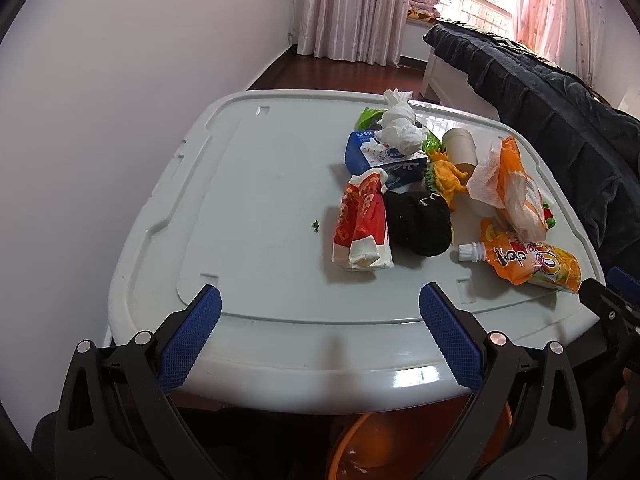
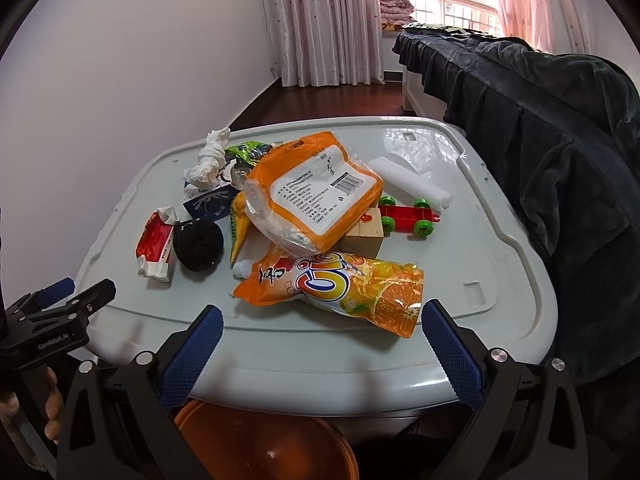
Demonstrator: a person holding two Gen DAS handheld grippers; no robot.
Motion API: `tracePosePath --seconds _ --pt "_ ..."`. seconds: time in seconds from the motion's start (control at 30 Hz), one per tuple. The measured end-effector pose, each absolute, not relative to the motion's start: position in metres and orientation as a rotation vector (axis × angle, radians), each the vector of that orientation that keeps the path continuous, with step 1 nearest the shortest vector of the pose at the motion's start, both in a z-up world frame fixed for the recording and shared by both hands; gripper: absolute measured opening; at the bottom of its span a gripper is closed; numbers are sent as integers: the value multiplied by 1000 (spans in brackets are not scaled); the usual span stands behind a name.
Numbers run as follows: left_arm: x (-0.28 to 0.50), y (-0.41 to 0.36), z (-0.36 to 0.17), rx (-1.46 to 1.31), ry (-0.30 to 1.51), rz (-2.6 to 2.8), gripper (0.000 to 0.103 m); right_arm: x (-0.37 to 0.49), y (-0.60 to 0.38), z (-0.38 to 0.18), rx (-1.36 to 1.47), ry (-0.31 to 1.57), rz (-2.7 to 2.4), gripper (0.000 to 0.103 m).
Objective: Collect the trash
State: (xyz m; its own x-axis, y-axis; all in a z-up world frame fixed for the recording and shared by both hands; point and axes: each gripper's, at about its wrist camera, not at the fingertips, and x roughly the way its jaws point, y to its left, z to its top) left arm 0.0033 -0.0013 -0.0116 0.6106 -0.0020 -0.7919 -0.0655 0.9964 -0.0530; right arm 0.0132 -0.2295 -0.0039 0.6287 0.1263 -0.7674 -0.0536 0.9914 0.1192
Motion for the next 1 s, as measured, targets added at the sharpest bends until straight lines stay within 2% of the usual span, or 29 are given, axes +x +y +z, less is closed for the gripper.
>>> tracePosePath --seconds 1.0 --pt "4 2 -14 -112 922 38 97 30 -218 10 71 881 107 98"
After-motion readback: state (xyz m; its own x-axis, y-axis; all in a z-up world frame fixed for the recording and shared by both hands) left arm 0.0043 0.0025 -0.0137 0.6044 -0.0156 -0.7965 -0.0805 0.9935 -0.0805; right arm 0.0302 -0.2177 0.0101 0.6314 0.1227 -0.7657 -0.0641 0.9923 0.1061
